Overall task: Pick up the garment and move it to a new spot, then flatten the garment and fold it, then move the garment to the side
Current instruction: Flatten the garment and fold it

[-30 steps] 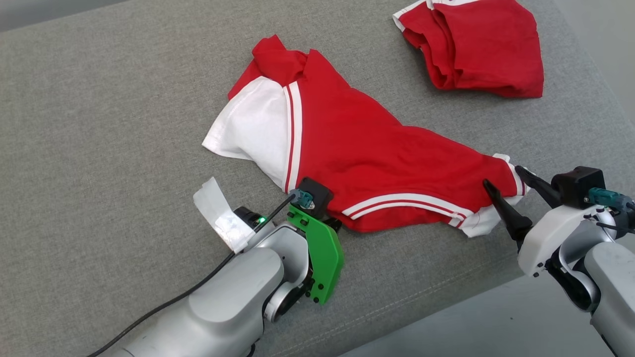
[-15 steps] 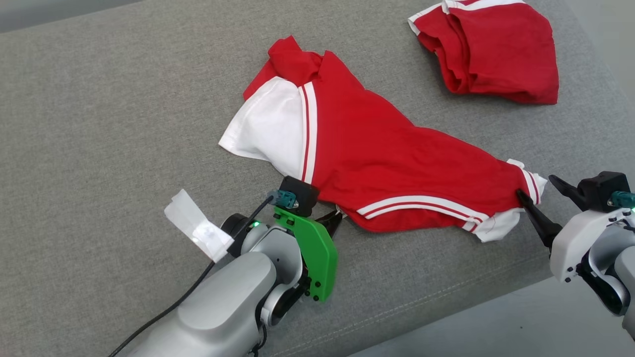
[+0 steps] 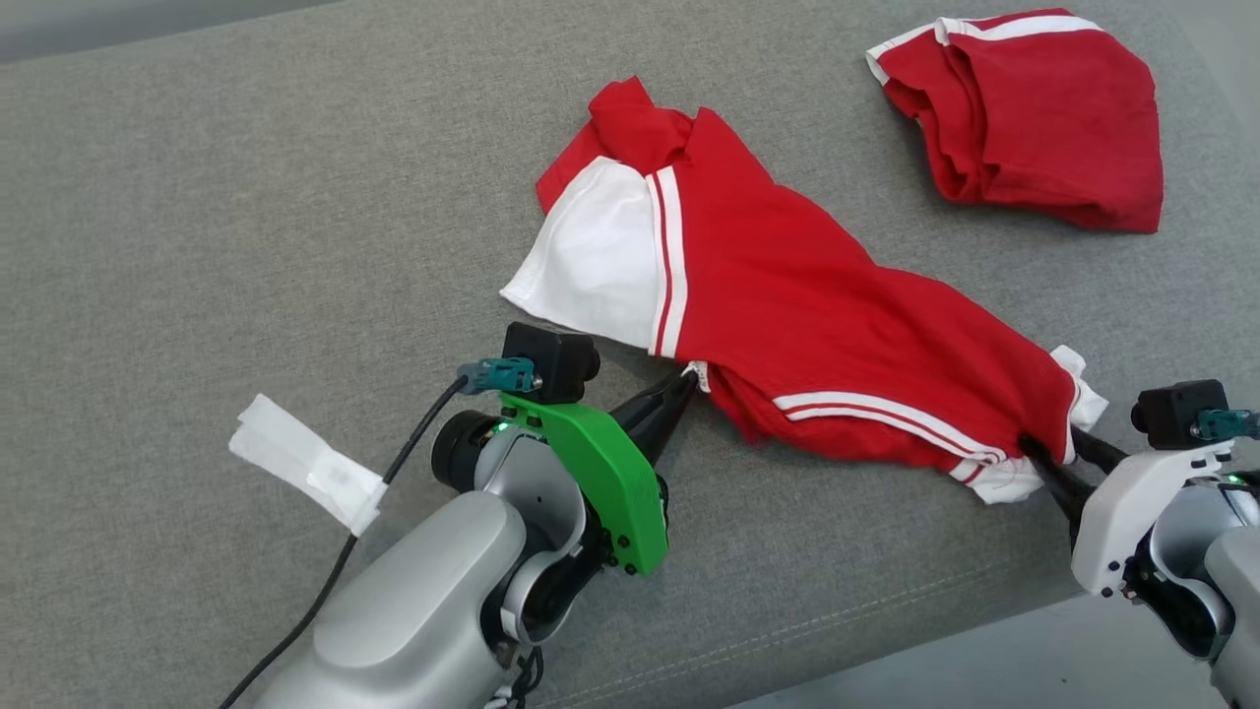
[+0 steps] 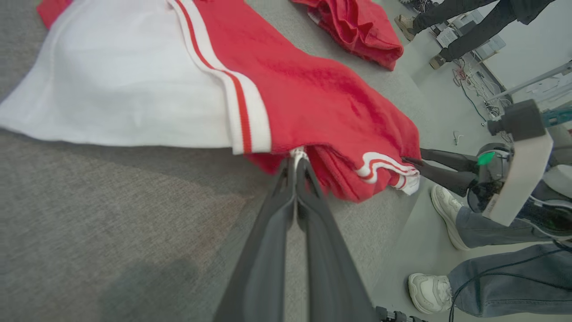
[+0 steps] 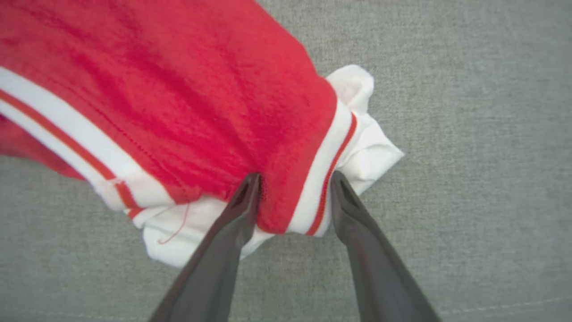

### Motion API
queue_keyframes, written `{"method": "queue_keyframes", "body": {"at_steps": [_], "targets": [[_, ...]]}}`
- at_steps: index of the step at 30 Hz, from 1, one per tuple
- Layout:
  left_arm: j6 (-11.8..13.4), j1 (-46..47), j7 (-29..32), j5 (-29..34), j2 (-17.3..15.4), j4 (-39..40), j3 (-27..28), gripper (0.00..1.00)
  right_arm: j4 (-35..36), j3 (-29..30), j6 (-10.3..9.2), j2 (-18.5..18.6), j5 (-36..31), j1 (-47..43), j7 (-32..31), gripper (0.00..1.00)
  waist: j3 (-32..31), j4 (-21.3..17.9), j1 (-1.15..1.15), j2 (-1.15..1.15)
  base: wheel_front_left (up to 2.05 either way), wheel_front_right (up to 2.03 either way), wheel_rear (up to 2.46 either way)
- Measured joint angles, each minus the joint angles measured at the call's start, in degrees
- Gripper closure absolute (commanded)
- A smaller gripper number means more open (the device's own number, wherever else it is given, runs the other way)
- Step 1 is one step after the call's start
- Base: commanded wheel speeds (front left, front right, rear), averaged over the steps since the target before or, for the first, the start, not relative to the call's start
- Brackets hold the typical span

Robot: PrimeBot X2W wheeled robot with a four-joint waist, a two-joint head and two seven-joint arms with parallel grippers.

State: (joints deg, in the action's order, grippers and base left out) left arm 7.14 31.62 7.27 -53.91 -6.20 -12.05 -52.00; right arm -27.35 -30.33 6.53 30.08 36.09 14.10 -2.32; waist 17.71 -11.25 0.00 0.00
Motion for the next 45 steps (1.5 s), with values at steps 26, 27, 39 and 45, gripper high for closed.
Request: {"method": "queue_keyframes", "body": {"at_steps": [26, 27, 39, 45], "targets": [[0.0, 6.7, 11.0, -3.8, -18.8, 22.0, 23.5, 1.00, 25.8, 19.3, 0.52, -13.5, 56.2, 4.9, -9.1, 1.00, -4.6, 2.8, 0.00, 0.00, 0.00, 0.00, 0.00], [0.0, 7.6, 11.9, -4.0, -19.5, 22.3, 24.3, 1.00, 26.9, 19.7, 0.51, -14.3, 57.3, 5.7, -9.4, 1.00, -4.8, 2.8, 0.00, 0.00, 0.00, 0.00, 0.00], [0.0, 17.4, 20.1, -7.4, -21.2, 31.1, 30.6, 1.00, 42.5, 31.0, -6.49, -20.7, 73.1, 10.6, -5.8, 1.00, -8.2, 2.8, 0.00, 0.00, 0.00, 0.00, 0.00], [0.0, 16.7, 25.1, -9.4, -21.8, 29.2, 31.9, 1.00, 41.3, 29.8, -14.36, -23.0, 73.6, 5.3, -2.5, 1.00, -9.9, 2.5, 0.00, 0.00, 0.00, 0.00, 0.00]]}}
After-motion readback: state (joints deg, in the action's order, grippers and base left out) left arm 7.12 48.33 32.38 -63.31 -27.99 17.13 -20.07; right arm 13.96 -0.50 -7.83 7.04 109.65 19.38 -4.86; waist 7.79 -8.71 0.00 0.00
